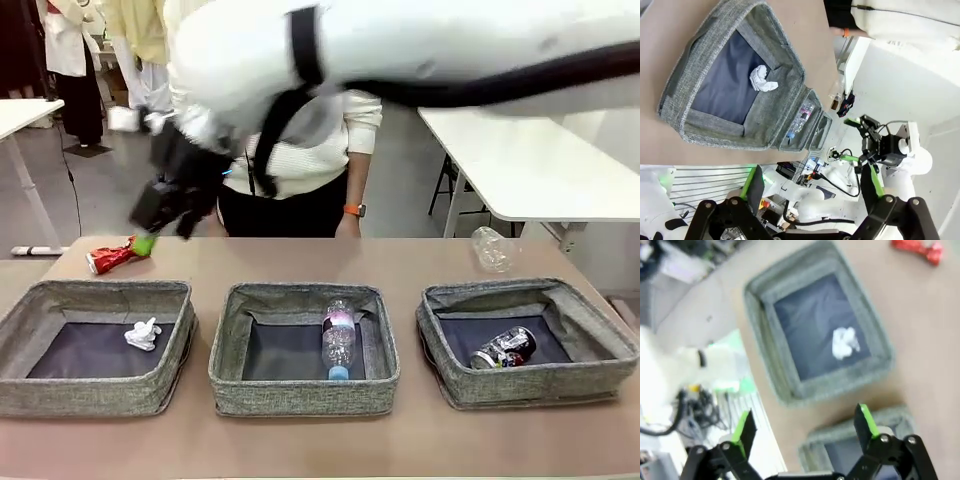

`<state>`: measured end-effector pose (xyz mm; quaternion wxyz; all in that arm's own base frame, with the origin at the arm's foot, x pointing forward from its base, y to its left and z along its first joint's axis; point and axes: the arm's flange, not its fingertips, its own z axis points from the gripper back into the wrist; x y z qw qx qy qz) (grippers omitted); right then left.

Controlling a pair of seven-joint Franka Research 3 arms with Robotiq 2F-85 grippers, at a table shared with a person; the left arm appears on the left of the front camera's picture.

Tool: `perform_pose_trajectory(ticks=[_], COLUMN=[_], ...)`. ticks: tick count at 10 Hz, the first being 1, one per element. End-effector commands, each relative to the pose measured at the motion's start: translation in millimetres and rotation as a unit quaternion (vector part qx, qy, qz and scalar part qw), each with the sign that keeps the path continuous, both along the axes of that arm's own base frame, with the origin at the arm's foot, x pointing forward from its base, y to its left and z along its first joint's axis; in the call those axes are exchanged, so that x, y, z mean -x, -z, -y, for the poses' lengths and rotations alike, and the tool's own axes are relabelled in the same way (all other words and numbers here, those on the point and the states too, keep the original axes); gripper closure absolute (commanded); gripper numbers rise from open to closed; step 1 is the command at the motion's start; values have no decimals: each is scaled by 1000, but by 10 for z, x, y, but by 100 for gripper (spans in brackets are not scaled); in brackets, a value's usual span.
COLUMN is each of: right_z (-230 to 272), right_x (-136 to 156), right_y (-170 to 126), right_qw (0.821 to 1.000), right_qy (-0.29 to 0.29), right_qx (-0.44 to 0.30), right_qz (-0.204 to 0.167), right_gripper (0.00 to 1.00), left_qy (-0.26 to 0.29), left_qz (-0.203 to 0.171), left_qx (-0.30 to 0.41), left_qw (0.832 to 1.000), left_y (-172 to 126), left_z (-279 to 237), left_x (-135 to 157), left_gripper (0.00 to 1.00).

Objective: Sort the waste into the appropriate baskets.
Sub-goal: Place the picked waste into the Fabric basket indicated by the person.

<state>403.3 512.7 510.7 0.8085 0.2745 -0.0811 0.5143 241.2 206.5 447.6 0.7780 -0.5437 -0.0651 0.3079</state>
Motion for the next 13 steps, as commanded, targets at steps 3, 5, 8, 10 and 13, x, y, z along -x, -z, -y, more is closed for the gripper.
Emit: perform_pose_trajectory(ticks=[3,5,8,10,13], right_z=[2075,1069,1608,2285,3363], right_x=[381,-22,-180,-606,-610], right_y=[33,-42,-60,-51,244], right_qw=[987,998,986,958,883], right_qy=[144,60,131,170,111], right_qx=[-61,-37,-83,-172,-265], right_qz=[-37,-7,-55,-153,-370], right_gripper=[0,0,0,0,0], left_qy=[-2,-2,39,85,125], left_qz=[1,1,25,73,84], left_qx=[0,0,26,63,146], left_qw=[1000,1000,999,992,978], left_y=[-18,-18,-110,-168,145], left_z=[5,5,262,874,1564], left_x=[1,1,-79,-449,-572], left_gripper=[0,0,0,0,0])
